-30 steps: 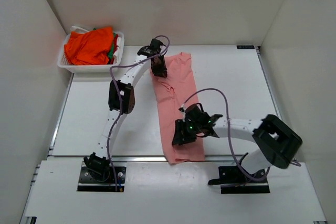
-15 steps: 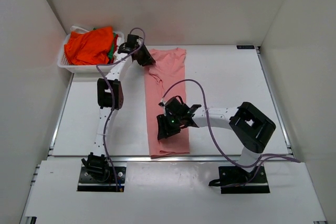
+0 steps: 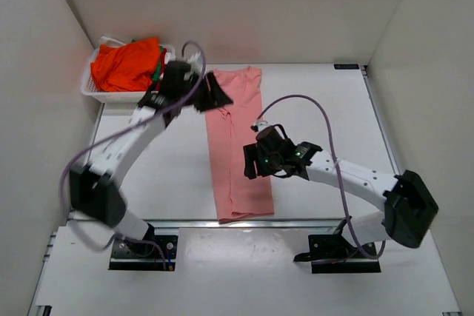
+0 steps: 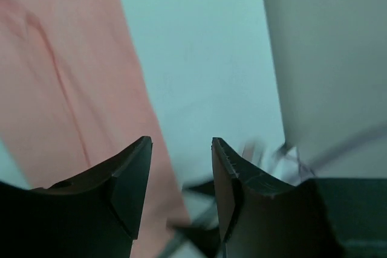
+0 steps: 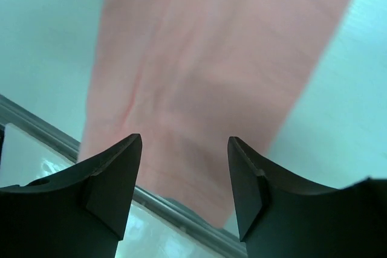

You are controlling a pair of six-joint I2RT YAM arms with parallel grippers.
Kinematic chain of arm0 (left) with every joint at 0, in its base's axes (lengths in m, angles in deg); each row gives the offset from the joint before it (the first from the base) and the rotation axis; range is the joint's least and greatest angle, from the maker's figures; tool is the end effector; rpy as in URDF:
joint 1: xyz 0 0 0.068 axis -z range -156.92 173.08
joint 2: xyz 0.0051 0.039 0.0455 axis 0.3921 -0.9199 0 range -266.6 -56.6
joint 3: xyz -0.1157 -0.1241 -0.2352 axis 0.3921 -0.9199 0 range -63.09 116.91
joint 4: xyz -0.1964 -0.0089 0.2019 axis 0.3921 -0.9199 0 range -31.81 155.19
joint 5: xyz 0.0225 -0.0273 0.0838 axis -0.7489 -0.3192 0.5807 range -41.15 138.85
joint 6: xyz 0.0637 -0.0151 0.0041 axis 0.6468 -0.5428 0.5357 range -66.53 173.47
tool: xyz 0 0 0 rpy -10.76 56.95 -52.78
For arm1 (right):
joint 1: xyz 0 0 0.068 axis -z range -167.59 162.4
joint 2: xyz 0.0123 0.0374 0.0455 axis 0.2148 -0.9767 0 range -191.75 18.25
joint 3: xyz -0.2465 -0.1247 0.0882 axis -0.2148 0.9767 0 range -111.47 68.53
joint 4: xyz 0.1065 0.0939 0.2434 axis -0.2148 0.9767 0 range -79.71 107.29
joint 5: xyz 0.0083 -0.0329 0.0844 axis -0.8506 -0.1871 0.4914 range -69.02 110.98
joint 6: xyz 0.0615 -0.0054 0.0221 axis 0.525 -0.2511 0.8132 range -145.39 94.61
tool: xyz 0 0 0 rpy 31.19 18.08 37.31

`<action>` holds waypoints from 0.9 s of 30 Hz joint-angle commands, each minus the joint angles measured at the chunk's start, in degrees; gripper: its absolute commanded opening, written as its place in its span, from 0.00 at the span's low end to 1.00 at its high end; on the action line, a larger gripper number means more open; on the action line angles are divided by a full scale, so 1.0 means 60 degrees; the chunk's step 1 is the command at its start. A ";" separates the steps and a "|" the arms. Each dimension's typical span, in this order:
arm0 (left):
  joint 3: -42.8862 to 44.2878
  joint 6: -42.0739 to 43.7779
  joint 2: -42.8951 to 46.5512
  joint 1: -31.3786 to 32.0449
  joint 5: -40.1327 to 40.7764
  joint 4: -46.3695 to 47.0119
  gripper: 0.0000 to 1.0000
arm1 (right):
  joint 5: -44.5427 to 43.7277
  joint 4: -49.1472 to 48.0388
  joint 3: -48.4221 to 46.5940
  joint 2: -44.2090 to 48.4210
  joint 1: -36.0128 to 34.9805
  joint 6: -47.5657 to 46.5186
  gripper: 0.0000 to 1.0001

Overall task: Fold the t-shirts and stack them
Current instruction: Rotate the tshirt 90 degrees, then grab the bottom of the folded rectangular tshirt with both arms

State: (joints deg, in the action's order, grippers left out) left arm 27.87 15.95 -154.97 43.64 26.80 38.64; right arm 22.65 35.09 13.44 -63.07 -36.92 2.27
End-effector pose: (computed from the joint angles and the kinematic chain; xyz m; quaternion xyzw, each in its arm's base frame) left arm 0.3997 -0.1706 0.3493 -0.0390 0.8703 -0.3714 0.3212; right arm 0.2089 0.2454 0.2304 -0.1820 0.9249 0.2184 0.2524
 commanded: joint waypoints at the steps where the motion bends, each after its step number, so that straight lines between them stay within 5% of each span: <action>1: -0.4299 0.0305 0.3084 0.0598 0.1834 -0.0510 0.55 | -0.1611 0.0743 0.0931 0.1173 -0.0056 0.0909 0.57; 6: -0.8691 -0.0584 0.5348 0.2153 0.2737 -0.0674 0.50 | -0.1889 0.0439 0.2852 0.2682 -0.0567 0.2359 0.47; 9: -1.0072 -0.1653 0.5803 0.3747 0.3263 0.0027 0.50 | -0.1627 0.0058 0.3600 0.2860 -0.0920 0.2976 0.43; 13: -1.0618 -0.2520 0.5658 0.4732 0.3645 0.0483 0.51 | -0.1480 -0.0454 0.4389 0.3020 -0.1126 0.3343 0.41; 27: -1.0927 -0.3414 0.5395 0.5172 0.3439 0.1408 0.53 | -0.1216 -0.0881 0.4524 0.3344 -0.1331 0.3198 0.37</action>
State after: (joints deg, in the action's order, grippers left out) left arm -37.31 -2.97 -122.77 74.02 46.91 45.90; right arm 16.14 32.07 42.16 -42.96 -44.26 21.53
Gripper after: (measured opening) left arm 0.529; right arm 0.369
